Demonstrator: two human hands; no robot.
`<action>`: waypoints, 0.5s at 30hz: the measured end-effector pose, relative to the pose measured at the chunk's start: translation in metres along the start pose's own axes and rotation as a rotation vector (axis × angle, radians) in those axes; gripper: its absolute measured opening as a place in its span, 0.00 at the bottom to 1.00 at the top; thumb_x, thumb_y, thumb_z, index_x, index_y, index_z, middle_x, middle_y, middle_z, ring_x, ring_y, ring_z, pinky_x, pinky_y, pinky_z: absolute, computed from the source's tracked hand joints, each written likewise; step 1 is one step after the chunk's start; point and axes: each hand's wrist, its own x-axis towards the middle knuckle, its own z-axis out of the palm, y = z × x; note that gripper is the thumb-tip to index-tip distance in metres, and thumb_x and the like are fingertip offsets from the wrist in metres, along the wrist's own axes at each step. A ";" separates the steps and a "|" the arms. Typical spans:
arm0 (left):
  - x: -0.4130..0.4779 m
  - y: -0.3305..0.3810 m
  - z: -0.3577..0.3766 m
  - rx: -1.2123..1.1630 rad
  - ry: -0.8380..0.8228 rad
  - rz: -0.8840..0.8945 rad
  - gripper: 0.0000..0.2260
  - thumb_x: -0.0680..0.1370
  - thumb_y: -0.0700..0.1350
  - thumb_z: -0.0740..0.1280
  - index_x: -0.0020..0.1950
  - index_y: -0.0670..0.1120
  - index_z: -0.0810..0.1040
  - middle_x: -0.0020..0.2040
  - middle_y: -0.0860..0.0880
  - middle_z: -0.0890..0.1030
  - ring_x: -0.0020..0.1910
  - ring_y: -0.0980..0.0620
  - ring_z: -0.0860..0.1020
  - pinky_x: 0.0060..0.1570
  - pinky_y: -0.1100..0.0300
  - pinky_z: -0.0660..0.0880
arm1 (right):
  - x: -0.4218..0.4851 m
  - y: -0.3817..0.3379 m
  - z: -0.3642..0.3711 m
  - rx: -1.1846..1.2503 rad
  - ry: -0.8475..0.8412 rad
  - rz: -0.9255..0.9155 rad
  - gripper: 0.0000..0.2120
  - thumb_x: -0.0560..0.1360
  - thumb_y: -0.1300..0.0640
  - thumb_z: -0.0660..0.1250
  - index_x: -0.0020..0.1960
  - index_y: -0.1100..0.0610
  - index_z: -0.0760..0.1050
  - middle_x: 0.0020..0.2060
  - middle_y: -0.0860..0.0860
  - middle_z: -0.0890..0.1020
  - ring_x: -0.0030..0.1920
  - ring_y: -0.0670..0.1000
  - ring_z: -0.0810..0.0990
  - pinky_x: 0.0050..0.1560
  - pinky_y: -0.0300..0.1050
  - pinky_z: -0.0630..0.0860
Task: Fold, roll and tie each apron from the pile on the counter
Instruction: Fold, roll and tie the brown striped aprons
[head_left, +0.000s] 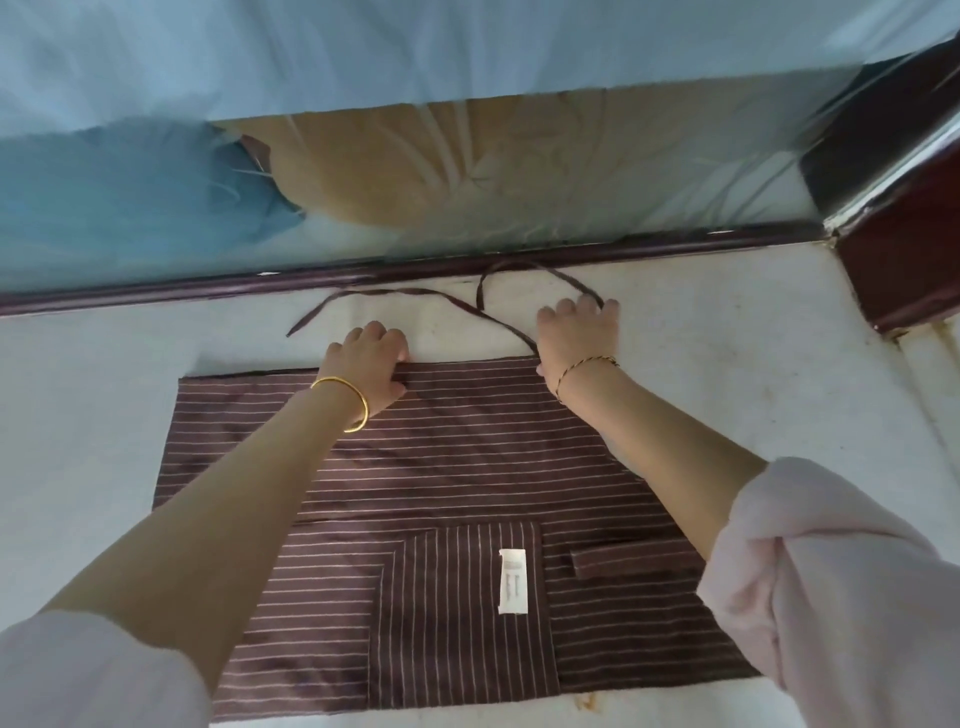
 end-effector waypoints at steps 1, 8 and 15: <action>0.001 -0.004 -0.002 -0.010 -0.017 -0.001 0.17 0.74 0.43 0.69 0.61 0.48 0.71 0.58 0.47 0.72 0.57 0.46 0.71 0.57 0.52 0.70 | -0.002 -0.004 0.002 0.046 0.074 -0.067 0.18 0.73 0.52 0.68 0.61 0.54 0.70 0.53 0.52 0.76 0.58 0.55 0.71 0.60 0.54 0.66; 0.005 -0.012 -0.004 0.085 -0.152 0.010 0.09 0.76 0.42 0.66 0.55 0.47 0.71 0.47 0.47 0.77 0.48 0.47 0.73 0.49 0.55 0.71 | -0.004 -0.027 0.006 0.099 0.090 -0.263 0.16 0.75 0.59 0.65 0.61 0.55 0.69 0.54 0.55 0.73 0.52 0.55 0.73 0.54 0.52 0.69; 0.005 -0.006 -0.026 -0.093 -0.008 0.112 0.07 0.76 0.42 0.66 0.53 0.45 0.74 0.52 0.45 0.74 0.47 0.45 0.75 0.47 0.53 0.74 | -0.008 -0.006 -0.009 0.128 0.100 -0.162 0.15 0.73 0.66 0.62 0.58 0.58 0.69 0.41 0.52 0.75 0.46 0.54 0.73 0.48 0.48 0.68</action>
